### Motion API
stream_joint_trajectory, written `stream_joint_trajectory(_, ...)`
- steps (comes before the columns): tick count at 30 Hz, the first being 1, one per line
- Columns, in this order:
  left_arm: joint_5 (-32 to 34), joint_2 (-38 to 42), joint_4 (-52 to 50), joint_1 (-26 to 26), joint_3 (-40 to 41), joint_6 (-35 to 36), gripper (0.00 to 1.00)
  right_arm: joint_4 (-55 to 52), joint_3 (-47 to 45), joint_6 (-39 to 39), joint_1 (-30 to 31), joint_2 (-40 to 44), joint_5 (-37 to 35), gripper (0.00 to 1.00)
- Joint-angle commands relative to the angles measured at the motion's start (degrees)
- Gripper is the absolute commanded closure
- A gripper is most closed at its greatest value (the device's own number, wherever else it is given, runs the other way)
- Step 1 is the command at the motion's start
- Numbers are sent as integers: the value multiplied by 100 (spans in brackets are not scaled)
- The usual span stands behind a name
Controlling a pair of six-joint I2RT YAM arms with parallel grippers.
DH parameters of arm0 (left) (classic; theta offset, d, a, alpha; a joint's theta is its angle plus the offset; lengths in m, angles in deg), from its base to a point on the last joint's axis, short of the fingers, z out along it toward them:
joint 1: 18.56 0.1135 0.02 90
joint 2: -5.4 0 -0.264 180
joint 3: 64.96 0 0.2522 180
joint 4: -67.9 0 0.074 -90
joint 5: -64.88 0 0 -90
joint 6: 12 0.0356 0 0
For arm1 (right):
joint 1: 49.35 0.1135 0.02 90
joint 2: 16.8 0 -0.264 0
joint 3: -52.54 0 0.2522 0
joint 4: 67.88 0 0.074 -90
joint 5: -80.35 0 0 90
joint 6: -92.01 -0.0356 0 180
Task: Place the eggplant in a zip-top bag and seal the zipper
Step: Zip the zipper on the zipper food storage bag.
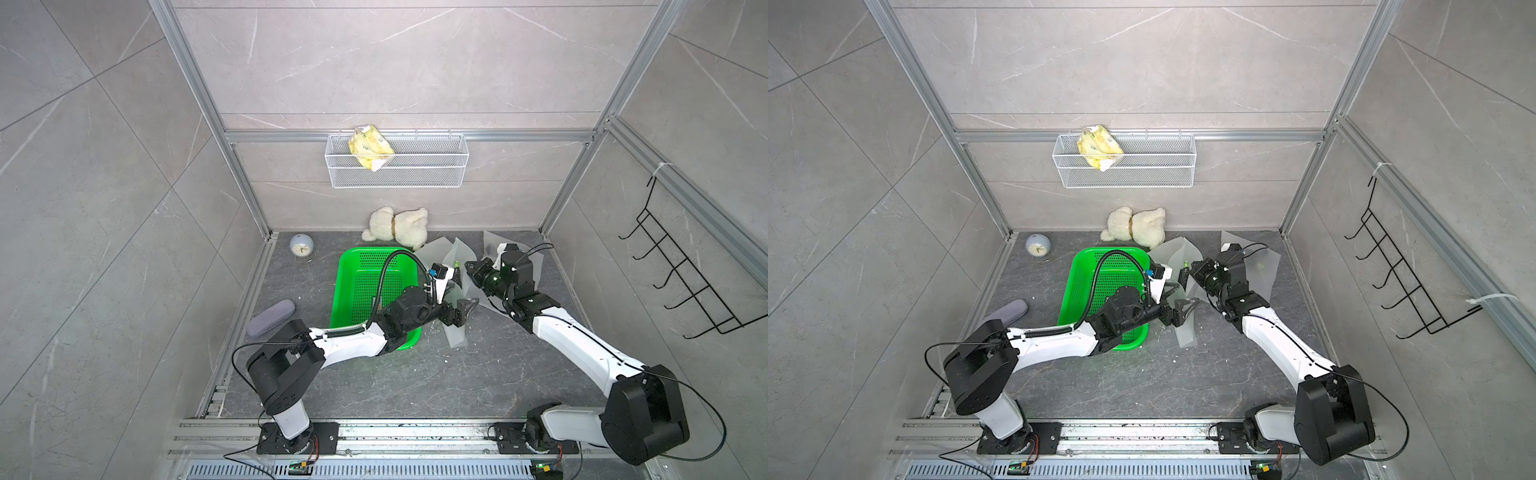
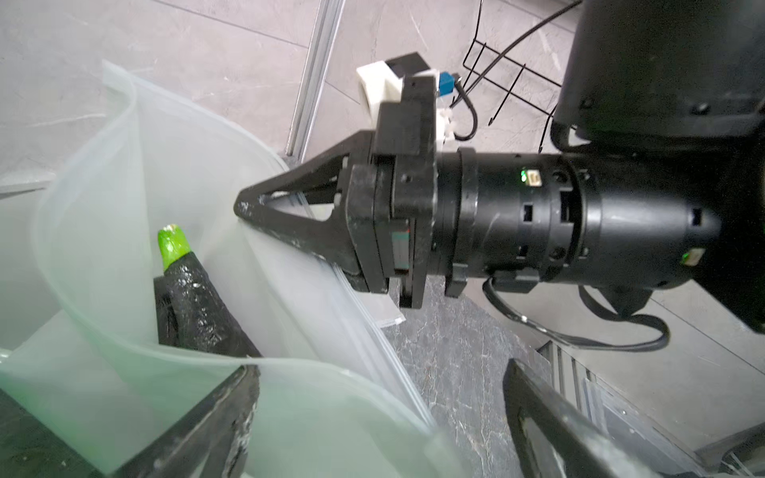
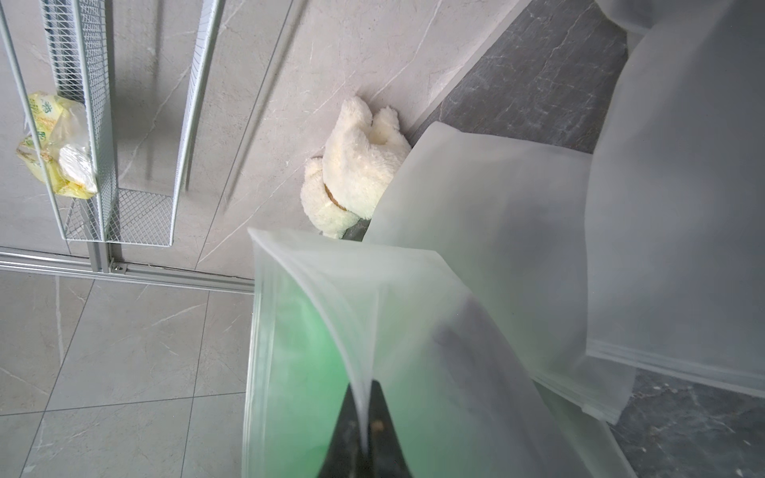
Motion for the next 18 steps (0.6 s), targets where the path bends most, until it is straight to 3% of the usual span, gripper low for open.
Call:
stream_joint_trajectory(1,118,-119,-172,-152,-198,346,11,286,-70,-230,34,-63,-6,100)
stream_joint_trajectory(5,373,-215,-217,-268,-157,702,16,329,-72,-306,34,-80,13,100)
stream_joint_trajectory(13,733,-257,413,-290,175,762,27,414,-136,-389,29,-115,72,100)
stream_joint_trajectory(18,1034,-171,513,-279,244,831,43,450,-180,-372,34,-105,110,100)
